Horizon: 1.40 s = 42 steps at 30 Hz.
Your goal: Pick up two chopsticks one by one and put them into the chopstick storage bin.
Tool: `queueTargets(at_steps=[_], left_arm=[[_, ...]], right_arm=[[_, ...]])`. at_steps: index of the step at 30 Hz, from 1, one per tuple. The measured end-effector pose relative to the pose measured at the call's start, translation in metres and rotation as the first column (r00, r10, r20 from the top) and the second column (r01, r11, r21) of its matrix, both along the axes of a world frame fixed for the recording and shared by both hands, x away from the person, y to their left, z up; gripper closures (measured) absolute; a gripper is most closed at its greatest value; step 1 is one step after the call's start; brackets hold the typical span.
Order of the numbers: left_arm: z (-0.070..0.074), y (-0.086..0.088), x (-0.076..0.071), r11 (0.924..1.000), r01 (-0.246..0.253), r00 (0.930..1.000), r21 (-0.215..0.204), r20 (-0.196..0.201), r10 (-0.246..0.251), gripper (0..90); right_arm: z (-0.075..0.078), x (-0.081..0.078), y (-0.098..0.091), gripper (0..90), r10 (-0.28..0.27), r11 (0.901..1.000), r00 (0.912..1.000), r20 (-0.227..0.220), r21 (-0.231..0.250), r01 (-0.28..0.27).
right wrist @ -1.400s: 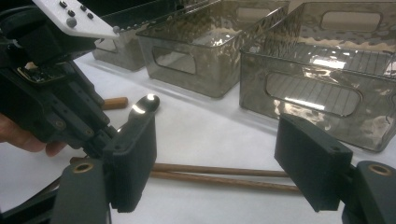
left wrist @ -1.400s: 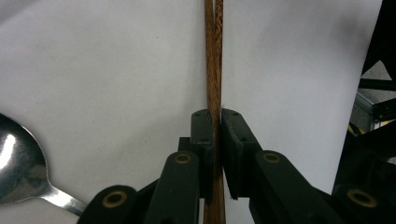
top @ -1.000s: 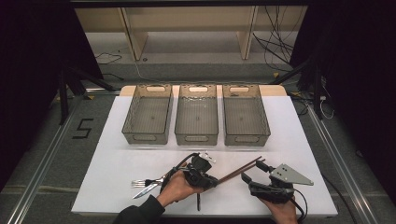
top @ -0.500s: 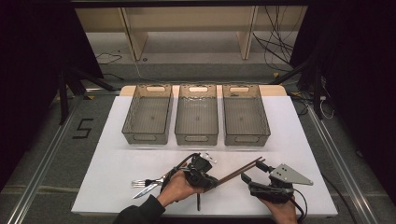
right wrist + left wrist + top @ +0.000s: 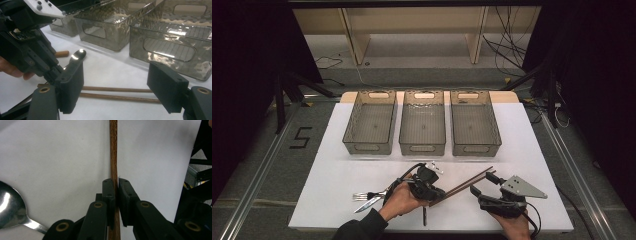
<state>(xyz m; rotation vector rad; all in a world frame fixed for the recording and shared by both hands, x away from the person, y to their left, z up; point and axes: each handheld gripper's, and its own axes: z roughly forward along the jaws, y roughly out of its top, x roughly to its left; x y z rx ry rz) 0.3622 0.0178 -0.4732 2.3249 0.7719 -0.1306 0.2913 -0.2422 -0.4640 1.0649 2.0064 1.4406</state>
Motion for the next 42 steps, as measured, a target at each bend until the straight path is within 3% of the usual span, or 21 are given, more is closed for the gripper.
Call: queueTargets(at_steps=[14,25,30,35,42], left_arm=[[0.03,0.033,0.004,0.9988,0.002,0.9994,-0.049,0.034,-0.001,83.8],[0.054,0.071,0.015,0.9902,-0.076,0.9934,-0.118,0.077,0.085,83.8],[0.064,0.092,0.023,0.9786,-0.14,0.9819,-0.151,0.107,0.157,83.7],[0.073,0.112,0.031,0.9617,-0.213,0.9611,-0.172,0.14,0.238,83.7],[0.082,0.133,0.038,0.9422,-0.269,0.9405,-0.2,0.157,0.302,83.7]], right_arm=[[0.003,-0.003,-0.002,30.0,-0.005,0.9999,0.9997,0.024,0.013,0.005],[0.003,-0.003,0.0,30.0,0.007,0.9999,0.9996,0.028,0.007,-0.007],[0.003,-0.003,0.0,30.0,0.008,0.9999,0.9997,0.025,0.008,-0.008],[0.002,-0.002,0.0,30.0,0.01,0.9999,0.9998,0.018,0.004,-0.01],[0.0,-0.002,0.001,30.0,0.011,0.9999,0.9998,0.014,0.005,-0.011]])
